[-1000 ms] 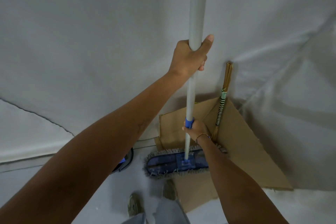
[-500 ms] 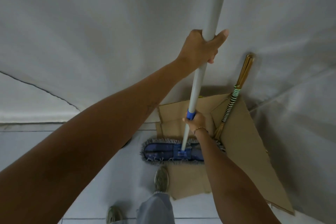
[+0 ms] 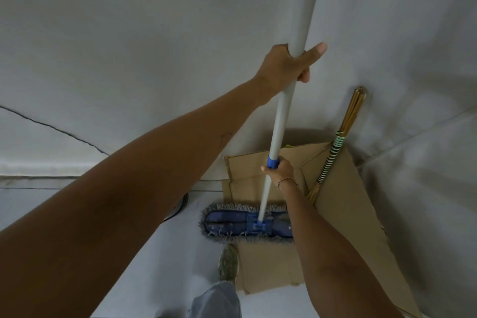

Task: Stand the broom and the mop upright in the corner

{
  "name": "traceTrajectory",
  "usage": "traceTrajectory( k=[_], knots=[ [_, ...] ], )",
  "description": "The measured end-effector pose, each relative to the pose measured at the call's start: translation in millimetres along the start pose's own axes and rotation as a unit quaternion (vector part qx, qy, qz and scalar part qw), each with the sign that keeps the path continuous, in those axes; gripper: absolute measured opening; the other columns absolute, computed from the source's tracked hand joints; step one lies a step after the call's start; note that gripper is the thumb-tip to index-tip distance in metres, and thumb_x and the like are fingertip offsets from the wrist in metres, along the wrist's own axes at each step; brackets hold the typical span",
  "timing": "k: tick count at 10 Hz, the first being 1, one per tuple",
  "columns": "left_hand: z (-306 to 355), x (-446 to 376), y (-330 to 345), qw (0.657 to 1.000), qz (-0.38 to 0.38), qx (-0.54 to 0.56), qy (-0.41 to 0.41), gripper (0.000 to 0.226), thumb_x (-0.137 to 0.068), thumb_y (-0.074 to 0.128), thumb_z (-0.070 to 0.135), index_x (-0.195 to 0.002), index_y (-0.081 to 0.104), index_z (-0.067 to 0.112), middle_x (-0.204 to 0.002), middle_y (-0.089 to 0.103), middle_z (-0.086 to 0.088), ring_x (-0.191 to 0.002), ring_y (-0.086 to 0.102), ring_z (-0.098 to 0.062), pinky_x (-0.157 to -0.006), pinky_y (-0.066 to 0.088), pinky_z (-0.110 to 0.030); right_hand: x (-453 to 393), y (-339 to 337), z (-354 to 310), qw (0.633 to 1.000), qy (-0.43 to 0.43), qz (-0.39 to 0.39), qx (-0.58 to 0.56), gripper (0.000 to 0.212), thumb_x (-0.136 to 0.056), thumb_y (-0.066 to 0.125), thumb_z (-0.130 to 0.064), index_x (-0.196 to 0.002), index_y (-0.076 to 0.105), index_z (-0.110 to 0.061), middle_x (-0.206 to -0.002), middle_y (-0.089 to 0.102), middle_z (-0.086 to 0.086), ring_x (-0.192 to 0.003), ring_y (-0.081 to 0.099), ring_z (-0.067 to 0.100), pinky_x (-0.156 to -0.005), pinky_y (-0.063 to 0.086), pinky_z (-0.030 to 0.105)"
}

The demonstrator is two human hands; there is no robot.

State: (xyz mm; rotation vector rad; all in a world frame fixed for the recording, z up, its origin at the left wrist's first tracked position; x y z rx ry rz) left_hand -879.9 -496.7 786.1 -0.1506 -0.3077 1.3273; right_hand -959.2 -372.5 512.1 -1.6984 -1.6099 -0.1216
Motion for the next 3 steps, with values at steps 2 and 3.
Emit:
traceTrajectory(
  k=[2, 3],
  knots=[
    [-17, 29, -21, 0.997, -0.052, -0.057, -0.014, 0.053, -0.081, 0.068, 0.044, -0.118, 0.057, 0.008, -0.107, 0.065, -0.003, -0.102, 0.064, -0.018, -0.095, 0.053, -0.034, 22, -18, -19, 0.998, -0.033, 0.052, 0.034, 0.031, -0.079, 0.07, -0.009, -0.106, 0.061, 0.004, -0.091, 0.063, 0.014, -0.083, 0.056, 0.025, -0.083, 0.051, 0.039],
    [-36, 57, -45, 0.993, -0.057, -0.089, -0.043, 0.065, -0.081, 0.068, 0.044, -0.132, 0.049, 0.008, -0.121, 0.062, -0.005, -0.115, 0.059, -0.02, -0.102, 0.047, -0.034, 35, -21, -22, 0.994, -0.025, 0.08, 0.064, 0.031, -0.08, 0.068, -0.012, -0.107, 0.063, 0.003, -0.104, 0.068, 0.02, -0.095, 0.063, 0.034, -0.08, 0.049, 0.034]
  ],
)
Point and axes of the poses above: each hand's wrist, its own x-axis away from the middle knuckle, its own y-axis out of the palm, z = x × y, the point moved 9 cm from there along -x, towards the middle knuckle
